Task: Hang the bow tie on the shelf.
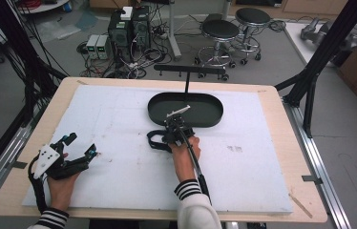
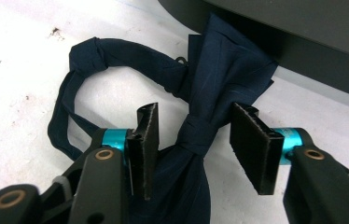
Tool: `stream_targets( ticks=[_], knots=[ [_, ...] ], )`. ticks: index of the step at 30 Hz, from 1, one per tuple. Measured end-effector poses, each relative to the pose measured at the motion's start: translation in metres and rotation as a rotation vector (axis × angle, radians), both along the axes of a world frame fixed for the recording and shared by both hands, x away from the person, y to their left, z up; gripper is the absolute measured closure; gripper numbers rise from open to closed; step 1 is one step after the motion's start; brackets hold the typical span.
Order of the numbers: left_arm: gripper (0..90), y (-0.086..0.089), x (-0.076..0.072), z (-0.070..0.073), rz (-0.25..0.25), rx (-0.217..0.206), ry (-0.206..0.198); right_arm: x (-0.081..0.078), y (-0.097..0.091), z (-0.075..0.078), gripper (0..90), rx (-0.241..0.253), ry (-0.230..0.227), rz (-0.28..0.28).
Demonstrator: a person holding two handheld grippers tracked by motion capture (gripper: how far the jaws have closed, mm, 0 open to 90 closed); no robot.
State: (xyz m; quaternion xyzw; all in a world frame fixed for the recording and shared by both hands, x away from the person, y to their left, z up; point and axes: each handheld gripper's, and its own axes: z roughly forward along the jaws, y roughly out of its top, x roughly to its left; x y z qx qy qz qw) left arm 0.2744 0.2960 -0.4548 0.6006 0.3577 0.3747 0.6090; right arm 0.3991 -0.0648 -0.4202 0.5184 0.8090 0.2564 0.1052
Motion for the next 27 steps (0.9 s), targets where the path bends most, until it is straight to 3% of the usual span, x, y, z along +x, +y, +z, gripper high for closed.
stream_targets(
  ticks=[6, 10, 13, 14, 17, 22, 27],
  knots=[
    [16.0, 0.000, 0.000, 0.000, 0.000, 0.001, 0.000, 0.002, -0.001, -0.001, 54.5, 0.019, 0.011, -0.018],
    [16.0, 0.000, 0.000, 0.000, 0.000, 0.004, 0.001, 0.003, 0.001, -0.002, 54.9, 0.001, 0.011, -0.026],
    [16.0, 0.000, 0.000, 0.000, -0.001, 0.004, 0.000, 0.004, 0.003, -0.002, 57.2, -0.023, 0.009, -0.027],
    [16.0, 0.000, 0.000, 0.000, 0.000, 0.003, -0.001, 0.003, 0.007, -0.002, 59.6, -0.068, 0.002, -0.015],
    [16.0, 0.000, 0.000, 0.000, 0.000, 0.001, 0.000, 0.002, 0.010, -0.002, 62.0, -0.097, -0.008, -0.012],
    [16.0, 0.000, 0.000, 0.000, -0.001, 0.003, 0.000, 0.002, 0.012, -0.001, 72.8, -0.098, -0.015, 0.004],
    [16.0, 0.000, 0.000, 0.000, -0.001, 0.003, 0.000, 0.002, 0.011, -0.001, 74.6, -0.089, -0.015, 0.005]
  ],
)
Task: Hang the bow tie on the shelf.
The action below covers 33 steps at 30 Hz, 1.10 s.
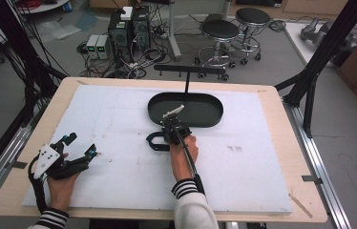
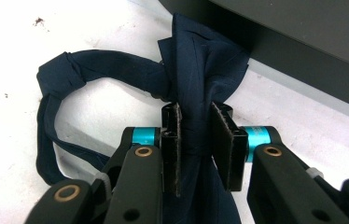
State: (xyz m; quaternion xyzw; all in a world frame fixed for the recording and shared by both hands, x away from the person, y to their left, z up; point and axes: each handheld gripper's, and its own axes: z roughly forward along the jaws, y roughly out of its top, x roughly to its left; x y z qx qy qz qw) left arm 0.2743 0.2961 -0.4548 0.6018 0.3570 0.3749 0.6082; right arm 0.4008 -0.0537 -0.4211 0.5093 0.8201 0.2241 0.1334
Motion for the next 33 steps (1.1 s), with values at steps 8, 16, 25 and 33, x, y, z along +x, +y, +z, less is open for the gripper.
stream_targets(
  ticks=[8, 16, 25, 33],
  knots=[
    [16.0, 0.000, 0.000, 0.000, 0.000, 0.001, 0.000, -0.001, -0.002, 0.001, 75.0, 0.016, -0.006, 0.008],
    [16.0, 0.000, 0.000, 0.000, -0.001, 0.002, -0.001, -0.003, -0.005, 0.007, 75.1, 0.047, -0.039, 0.032],
    [16.0, 0.000, 0.000, 0.000, -0.002, 0.003, -0.001, -0.011, -0.010, 0.025, 75.1, 0.108, -0.166, 0.080],
    [16.0, 0.000, 0.000, 0.000, -0.002, 0.003, -0.002, -0.018, -0.014, 0.037, 75.1, 0.185, -0.264, 0.122]
  ],
)
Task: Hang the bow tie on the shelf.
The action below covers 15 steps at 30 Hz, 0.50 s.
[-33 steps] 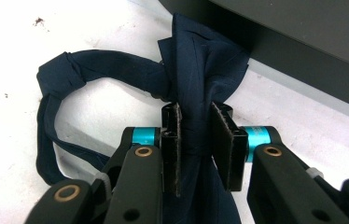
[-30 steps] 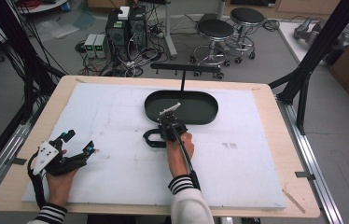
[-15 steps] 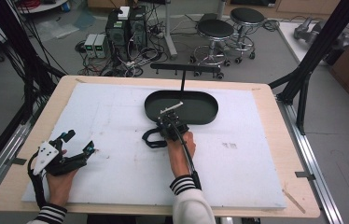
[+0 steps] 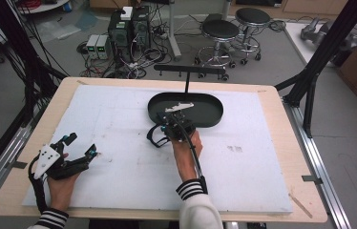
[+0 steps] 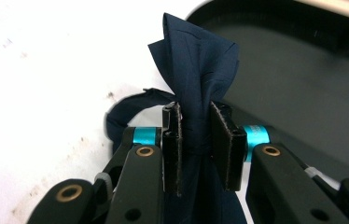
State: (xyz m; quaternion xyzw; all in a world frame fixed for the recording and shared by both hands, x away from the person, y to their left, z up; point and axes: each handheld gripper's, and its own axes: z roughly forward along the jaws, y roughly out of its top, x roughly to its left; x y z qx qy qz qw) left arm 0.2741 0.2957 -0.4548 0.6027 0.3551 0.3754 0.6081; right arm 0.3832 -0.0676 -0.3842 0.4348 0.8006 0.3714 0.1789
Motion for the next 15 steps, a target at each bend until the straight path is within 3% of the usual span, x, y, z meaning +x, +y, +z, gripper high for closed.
stream_targets(
  ticks=[1, 2, 4, 6, 7, 8, 10, 11, 13, 15],
  knots=[
    [16.0, 0.000, 0.000, 0.000, 0.000, 0.000, 0.000, -0.001, -0.001, 0.002, 75.1, 0.008, -0.020, 0.003],
    [16.0, 0.000, 0.000, 0.000, 0.000, -0.001, 0.000, -0.004, -0.002, 0.005, 75.1, 0.024, -0.069, 0.015],
    [15.9, 0.000, 0.000, 0.000, 0.001, 0.000, -0.001, -0.005, -0.003, 0.007, 75.1, 0.033, -0.090, 0.023],
    [16.0, 0.000, 0.000, 0.000, 0.001, 0.000, -0.001, -0.008, -0.006, 0.011, 75.0, 0.059, -0.138, 0.042],
    [16.0, 0.000, 0.000, 0.000, 0.001, 0.000, -0.001, -0.008, -0.006, 0.011, 75.0, 0.059, -0.138, 0.042],
    [16.0, 0.000, 0.000, 0.000, 0.000, 0.001, -0.001, -0.010, -0.008, 0.014, 75.0, 0.075, -0.181, 0.047],
    [16.0, 0.000, 0.000, 0.000, 0.001, 0.002, -0.001, -0.012, -0.009, 0.015, 75.0, 0.082, -0.203, 0.048],
    [16.0, 0.000, 0.000, 0.000, 0.001, 0.001, -0.001, -0.014, -0.012, 0.018, 75.0, 0.099, -0.247, 0.049],
    [16.0, 0.000, 0.000, 0.000, 0.001, 0.001, -0.002, -0.016, -0.013, 0.020, 75.0, 0.108, -0.266, 0.042],
    [16.0, 0.000, 0.000, 0.000, 0.002, 0.002, -0.003, -0.020, -0.016, 0.024, 75.0, 0.129, -0.323, 0.036]
  ],
)
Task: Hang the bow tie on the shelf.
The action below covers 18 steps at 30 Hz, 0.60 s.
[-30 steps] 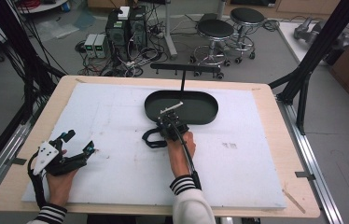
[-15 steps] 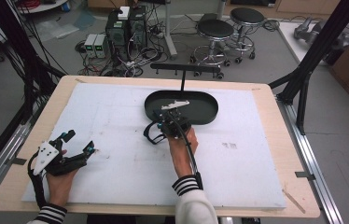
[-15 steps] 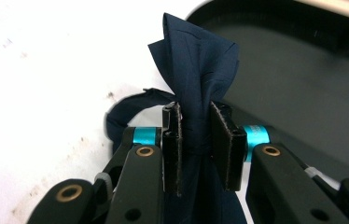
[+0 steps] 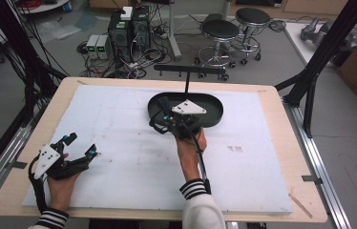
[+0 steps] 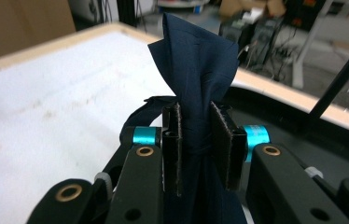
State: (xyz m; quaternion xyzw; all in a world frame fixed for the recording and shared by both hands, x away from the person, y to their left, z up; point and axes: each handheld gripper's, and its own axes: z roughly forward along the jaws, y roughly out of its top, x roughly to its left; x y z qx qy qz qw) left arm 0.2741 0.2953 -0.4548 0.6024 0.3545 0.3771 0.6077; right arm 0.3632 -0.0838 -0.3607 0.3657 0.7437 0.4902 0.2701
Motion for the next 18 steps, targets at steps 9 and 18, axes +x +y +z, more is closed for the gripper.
stream_targets(
  ticks=[9, 18],
  knots=[
    [16.0, 0.000, 0.000, 0.000, 0.001, 0.001, 0.000, -0.004, -0.007, 0.006, 75.0, 0.032, -0.068, -0.019],
    [16.1, 0.000, 0.000, 0.000, 0.001, 0.002, 0.000, 0.000, -0.021, 0.016, 75.1, 0.084, -0.113, -0.047]
  ],
)
